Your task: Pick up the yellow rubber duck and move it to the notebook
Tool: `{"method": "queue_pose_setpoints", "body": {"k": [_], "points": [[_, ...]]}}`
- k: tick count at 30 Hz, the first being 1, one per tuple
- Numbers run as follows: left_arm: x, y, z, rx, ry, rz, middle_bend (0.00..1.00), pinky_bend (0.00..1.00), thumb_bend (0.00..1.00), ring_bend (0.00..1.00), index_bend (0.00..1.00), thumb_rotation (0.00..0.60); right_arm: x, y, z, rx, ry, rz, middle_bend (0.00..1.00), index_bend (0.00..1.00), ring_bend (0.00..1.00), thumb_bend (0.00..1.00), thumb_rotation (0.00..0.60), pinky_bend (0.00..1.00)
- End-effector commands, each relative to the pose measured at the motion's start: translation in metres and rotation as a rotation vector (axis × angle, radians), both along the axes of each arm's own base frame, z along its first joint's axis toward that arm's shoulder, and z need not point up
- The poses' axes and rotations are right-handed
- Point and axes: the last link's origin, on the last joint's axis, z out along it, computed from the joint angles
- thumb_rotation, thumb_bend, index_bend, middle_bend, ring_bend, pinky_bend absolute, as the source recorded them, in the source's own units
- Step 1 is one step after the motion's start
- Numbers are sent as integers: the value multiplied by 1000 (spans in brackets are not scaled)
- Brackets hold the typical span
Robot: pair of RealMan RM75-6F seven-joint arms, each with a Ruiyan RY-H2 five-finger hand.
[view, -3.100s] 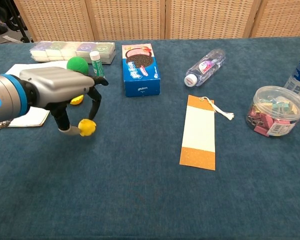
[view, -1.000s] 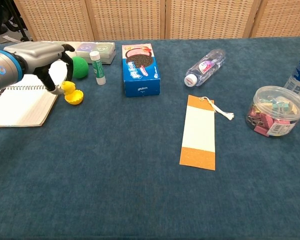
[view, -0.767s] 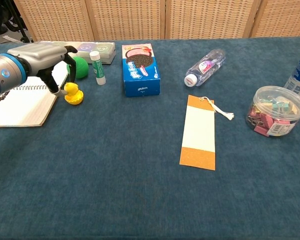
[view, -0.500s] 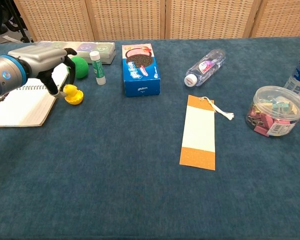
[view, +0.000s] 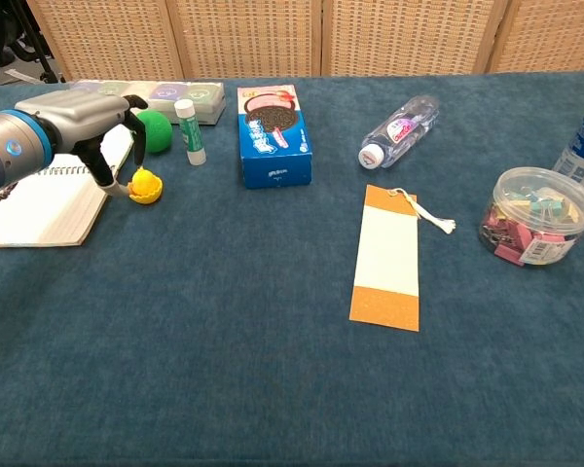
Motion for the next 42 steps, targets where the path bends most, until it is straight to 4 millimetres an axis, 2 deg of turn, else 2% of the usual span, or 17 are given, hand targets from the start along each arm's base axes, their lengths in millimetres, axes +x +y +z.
{"method": "queue_pose_setpoints", "body": {"k": [1, 7, 12, 15, 16, 20, 22, 25, 27, 31, 40, 42], "points": [[-1, 1, 1, 6, -4, 5, 0, 0, 125, 0, 433, 600, 0, 0, 0, 2, 1, 2, 0, 31, 0, 0, 600, 0], [1, 1, 6, 18, -30, 6, 0, 0, 119, 0, 422, 600, 0, 0, 1, -3, -2, 1, 0, 31, 0, 0, 600, 0], [10, -9, 36, 42, -114, -12, 0, 0, 119, 0, 388, 600, -1, 0, 1, -2, -4, 0, 0, 31, 0, 0, 600, 0], [12, -31, 67, 79, -159, -48, 0, 0, 119, 0, 351, 600, -1, -1, 1, -4, -4, 2, 0, 31, 0, 0, 600, 0], [8, -44, 79, 88, -185, -50, 0, 0, 119, 0, 325, 600, 0, -2, 1, -5, -4, 5, 0, 31, 0, 0, 600, 0], [-9, -84, 106, 96, -241, -40, 0, 0, 113, 0, 166, 600, 1, -4, -1, -2, -6, 15, 0, 31, 0, 0, 600, 0], [-19, -97, 113, 104, -239, -46, 0, 0, 110, 0, 116, 600, 1, -6, -2, -1, -7, 18, 0, 31, 0, 0, 600, 0], [-46, -127, 123, 129, -213, -45, 0, 0, 109, 0, 39, 600, 2, -8, -5, 10, -4, 21, 0, 31, 0, 0, 600, 0], [-55, -137, 124, 127, -210, -40, 0, 0, 109, 0, 7, 600, 2, -9, -5, 13, -3, 21, 0, 31, 0, 0, 600, 0], [-79, -166, 128, 136, -193, -13, 0, 0, 108, 0, 0, 600, 3, -10, -6, 9, -2, 25, 0, 31, 0, 0, 600, 0], [-105, -207, 130, 186, -182, -11, 0, 0, 109, 0, 0, 600, 2, -12, -9, 20, 11, 22, 0, 31, 0, 0, 600, 0], [-109, -212, 128, 167, -160, -10, 0, 0, 109, 0, 0, 600, 2, -12, -10, 23, 13, 22, 0, 31, 0, 0, 600, 0]]}}
